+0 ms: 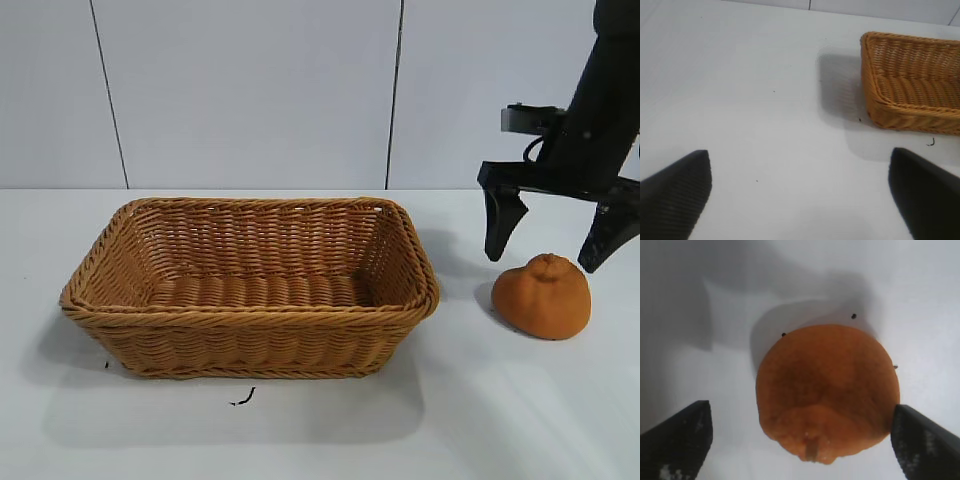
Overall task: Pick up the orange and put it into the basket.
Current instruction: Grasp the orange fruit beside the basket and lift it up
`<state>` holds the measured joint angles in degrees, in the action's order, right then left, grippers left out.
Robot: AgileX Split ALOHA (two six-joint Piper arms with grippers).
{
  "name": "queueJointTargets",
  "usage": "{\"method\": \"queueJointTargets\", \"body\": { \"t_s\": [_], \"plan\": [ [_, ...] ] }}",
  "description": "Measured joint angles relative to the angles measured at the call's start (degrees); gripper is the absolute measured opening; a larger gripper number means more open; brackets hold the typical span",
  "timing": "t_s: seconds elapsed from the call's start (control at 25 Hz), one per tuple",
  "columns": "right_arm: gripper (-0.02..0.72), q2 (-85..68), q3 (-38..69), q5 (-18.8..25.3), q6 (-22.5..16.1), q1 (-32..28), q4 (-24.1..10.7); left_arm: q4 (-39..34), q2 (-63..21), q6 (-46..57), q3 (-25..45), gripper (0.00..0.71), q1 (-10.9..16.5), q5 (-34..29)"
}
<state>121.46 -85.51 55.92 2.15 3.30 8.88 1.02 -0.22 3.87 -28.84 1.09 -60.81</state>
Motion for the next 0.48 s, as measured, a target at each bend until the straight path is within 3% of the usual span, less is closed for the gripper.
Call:
{"method": "queueJointTargets", "body": {
  "t_s": [0.36, 0.48],
  "plan": [
    [0.689, 2.6, 0.0, -0.8, -0.1, 0.0, -0.2, 0.0, 0.0, 0.0, 0.0, 0.692, 0.0, 0.0],
    [0.536, 2.7, 0.0, -0.2, -0.1, 0.0, -0.5, 0.0, 0.0, 0.0, 0.0, 0.692, 0.0, 0.0]
  ]
}}
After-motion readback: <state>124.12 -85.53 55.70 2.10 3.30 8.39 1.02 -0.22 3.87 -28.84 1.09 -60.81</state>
